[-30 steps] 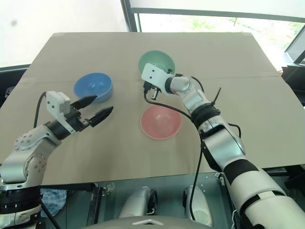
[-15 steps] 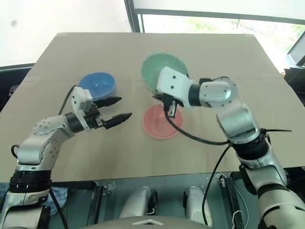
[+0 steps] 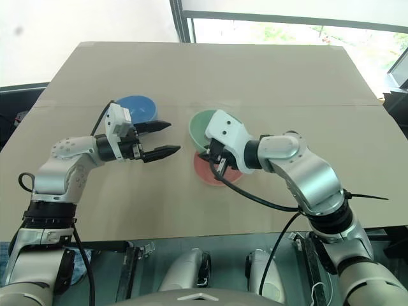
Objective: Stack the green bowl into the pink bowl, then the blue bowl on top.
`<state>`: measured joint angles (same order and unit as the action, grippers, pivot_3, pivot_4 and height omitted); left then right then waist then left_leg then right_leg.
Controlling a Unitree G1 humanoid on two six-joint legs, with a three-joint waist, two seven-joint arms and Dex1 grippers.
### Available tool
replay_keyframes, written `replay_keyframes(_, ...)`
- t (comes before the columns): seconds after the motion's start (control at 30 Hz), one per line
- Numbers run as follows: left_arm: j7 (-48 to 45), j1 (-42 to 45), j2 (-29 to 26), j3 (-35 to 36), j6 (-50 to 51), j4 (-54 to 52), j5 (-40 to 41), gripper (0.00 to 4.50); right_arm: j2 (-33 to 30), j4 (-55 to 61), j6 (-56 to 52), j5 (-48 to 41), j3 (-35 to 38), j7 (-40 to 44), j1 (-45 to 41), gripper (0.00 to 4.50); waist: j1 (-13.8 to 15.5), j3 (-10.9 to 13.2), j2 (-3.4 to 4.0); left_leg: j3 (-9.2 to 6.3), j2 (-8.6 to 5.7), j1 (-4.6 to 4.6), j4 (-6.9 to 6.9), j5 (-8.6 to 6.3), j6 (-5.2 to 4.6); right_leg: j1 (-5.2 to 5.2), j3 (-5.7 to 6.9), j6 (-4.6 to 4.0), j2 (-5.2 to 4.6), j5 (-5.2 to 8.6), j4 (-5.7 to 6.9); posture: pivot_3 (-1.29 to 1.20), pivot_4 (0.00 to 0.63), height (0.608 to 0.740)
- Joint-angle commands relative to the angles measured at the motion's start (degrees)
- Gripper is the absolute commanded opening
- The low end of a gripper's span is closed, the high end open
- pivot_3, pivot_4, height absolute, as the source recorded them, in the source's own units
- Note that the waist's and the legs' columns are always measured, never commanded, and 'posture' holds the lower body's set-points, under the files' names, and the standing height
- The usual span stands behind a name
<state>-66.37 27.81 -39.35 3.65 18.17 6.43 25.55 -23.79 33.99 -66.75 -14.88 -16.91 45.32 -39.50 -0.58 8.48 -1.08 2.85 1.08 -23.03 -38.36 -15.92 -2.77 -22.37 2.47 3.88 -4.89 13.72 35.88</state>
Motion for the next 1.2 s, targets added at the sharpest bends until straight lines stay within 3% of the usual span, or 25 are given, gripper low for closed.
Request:
replay_keyframes(0.03, -1.81, 1.52, -1.04, -0.09, -0.80, 0.09, -0.25, 4.50, -2.25, 4.22, -1.26, -2.73, 2.32, -1.01, 0.88, 0.03, 0.00, 0.00, -0.01, -0.01, 0.00, 0.00, -0.01, 0.00, 0.00, 0.00, 0.01, 0.00, 0.00, 0.00, 0.00, 0.00, 0.150, 0.740)
replay_keyframes(0.13, -3.03, 1.87, -1.04, -0.23, -0.23, -0.08, 0.04, 4.50, -3.81, 5.20, -1.67, -4.57, 2.56, -1.56, 1.52, 0.03, -0.05, 0.00, -0.01, 0.00, 0.01, 0.01, -0.01, 0.00, 0.00, 0.00, -0.01, 0.00, 0.00, 0.00, 0.00, 0.00, 0.150, 0.740)
replay_keyframes(0.27, -3.99, 2.21, -0.86, -0.76, 0.41, -0.21, -0.09, 4.50, -4.71, 5.73, -1.76, -6.75, 2.67, -2.22, 1.83, 1.31, -0.03, 0.00, -0.01, -0.01, 0.03, 0.00, -0.01, 0.00, 0.00, 0.00, -0.01, 0.00, 0.00, 0.00, 0.01, 0.00, 0.150, 0.740)
replay_keyframes(0.47, -4.41, 2.54, -0.96, -1.00, 0.19, 0.35, -0.35, 4.50, -4.64, 5.29, -2.16, -9.59, 5.37, -4.04, 1.82, 3.90, 0.00, 0.00, -0.01, 0.00, 0.05, 0.01, -0.02, 0.00, -0.01, 0.00, -0.01, 0.00, 0.00, 0.00, 0.01, 0.00, 0.150, 0.740)
replay_keyframes(0.63, -1.80, 1.86, -0.83, 0.11, 0.66, -0.74, -0.51, 4.50, -5.98, 1.52, 0.67, -12.97, 15.67, -4.02, 3.73, 3.90, 0.18, -0.01, -0.03, -0.01, 0.11, 0.00, -0.03, -0.02, -0.04, 0.02, -0.01, 0.00, -0.01, 0.00, 0.00, 0.00, 0.150, 0.740)
replay_keyframes(0.73, 5.14, 1.34, 0.52, 2.17, 1.56, -2.06, -1.16, 4.50, -5.99, -1.49, 6.77, -16.10, 24.89, -2.42, 6.02, 3.90, 0.29, -0.01, -0.04, 0.00, 0.11, 0.00, -0.04, -0.03, -0.05, 0.02, -0.03, 0.00, -0.02, 0.00, 0.00, 0.00, 0.150, 0.740)
replay_keyframes(0.87, 16.04, 0.97, 1.04, 3.09, 4.21, -3.53, -5.38, 4.50, -12.63, -5.04, 13.61, -19.42, 33.18, 5.69, 12.11, 3.90, 0.77, 0.00, -0.05, -0.03, 0.13, -0.01, -0.02, -0.04, -0.08, 0.04, -0.02, 0.01, -0.03, 0.00, -0.03, 0.00, 0.150, 0.740)
replay_keyframes(1.03, 22.25, 0.85, 0.61, 3.44, 4.25, -3.86, -8.60, 4.50, -19.20, -7.98, 19.42, -24.44, 38.39, 15.71, 18.99, 3.90, 1.18, 0.00, -0.06, 0.04, 0.12, 0.01, -0.03, -0.08, -0.14, 0.06, -0.08, 0.01, -0.05, -0.01, -0.04, 0.00, 0.150, 0.740)
replay_keyframes(1.2, 23.94, 0.75, -1.32, 1.90, 0.40, 2.85, -13.94, 4.50, -21.46, -9.33, 20.88, -31.44, 41.25, 19.69, 18.46, 3.90, 1.16, 0.00, -0.06, 0.11, 0.16, 0.15, -0.09, -0.07, -0.13, 0.11, -0.17, 0.01, -0.04, -0.01, -0.05, 0.00, 0.150, 0.740)
